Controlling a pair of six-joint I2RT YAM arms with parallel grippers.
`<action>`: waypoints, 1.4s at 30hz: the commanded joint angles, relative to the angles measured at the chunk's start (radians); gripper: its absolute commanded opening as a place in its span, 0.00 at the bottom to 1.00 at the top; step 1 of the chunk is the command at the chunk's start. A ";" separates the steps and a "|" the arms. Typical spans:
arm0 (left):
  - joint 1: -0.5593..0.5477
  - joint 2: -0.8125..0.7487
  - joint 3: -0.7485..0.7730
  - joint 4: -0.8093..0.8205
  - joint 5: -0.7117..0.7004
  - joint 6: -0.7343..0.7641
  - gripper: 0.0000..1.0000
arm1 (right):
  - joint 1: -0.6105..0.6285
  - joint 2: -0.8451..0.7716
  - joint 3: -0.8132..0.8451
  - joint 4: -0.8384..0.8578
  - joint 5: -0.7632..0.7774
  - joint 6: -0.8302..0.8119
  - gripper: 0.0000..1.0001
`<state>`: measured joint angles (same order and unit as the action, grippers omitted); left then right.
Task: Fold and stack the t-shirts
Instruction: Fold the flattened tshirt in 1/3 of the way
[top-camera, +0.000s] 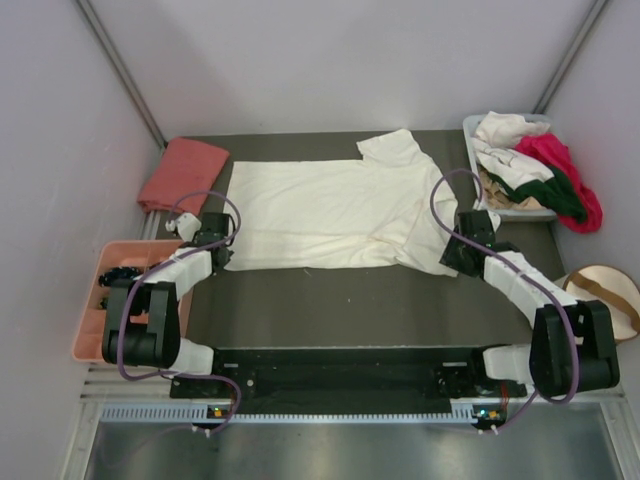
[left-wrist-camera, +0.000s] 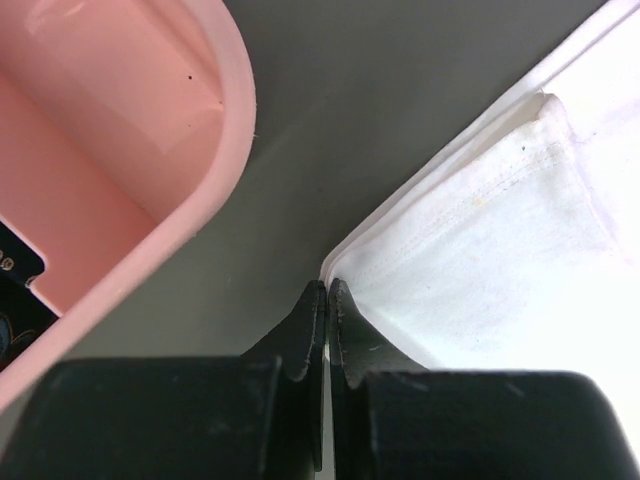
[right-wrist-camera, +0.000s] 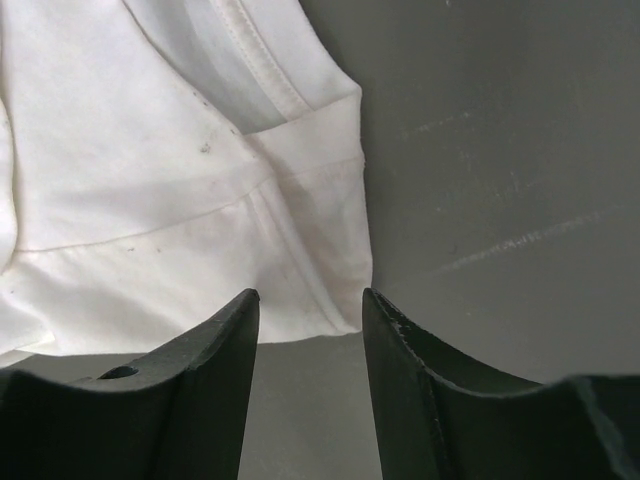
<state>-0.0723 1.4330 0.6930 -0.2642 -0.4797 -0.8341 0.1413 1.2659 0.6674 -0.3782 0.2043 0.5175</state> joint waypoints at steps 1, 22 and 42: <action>0.016 -0.028 -0.009 -0.012 -0.039 0.018 0.00 | 0.003 0.020 0.014 0.045 -0.028 -0.002 0.45; 0.040 -0.037 -0.012 -0.040 -0.060 0.016 0.00 | 0.004 0.066 0.024 -0.005 0.052 0.013 0.00; 0.065 -0.091 -0.047 -0.076 -0.085 0.018 0.00 | -0.025 -0.031 0.037 -0.143 0.176 0.039 0.00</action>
<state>-0.0223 1.3758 0.6582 -0.3195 -0.4953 -0.8299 0.1345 1.2697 0.6693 -0.4740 0.2882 0.5552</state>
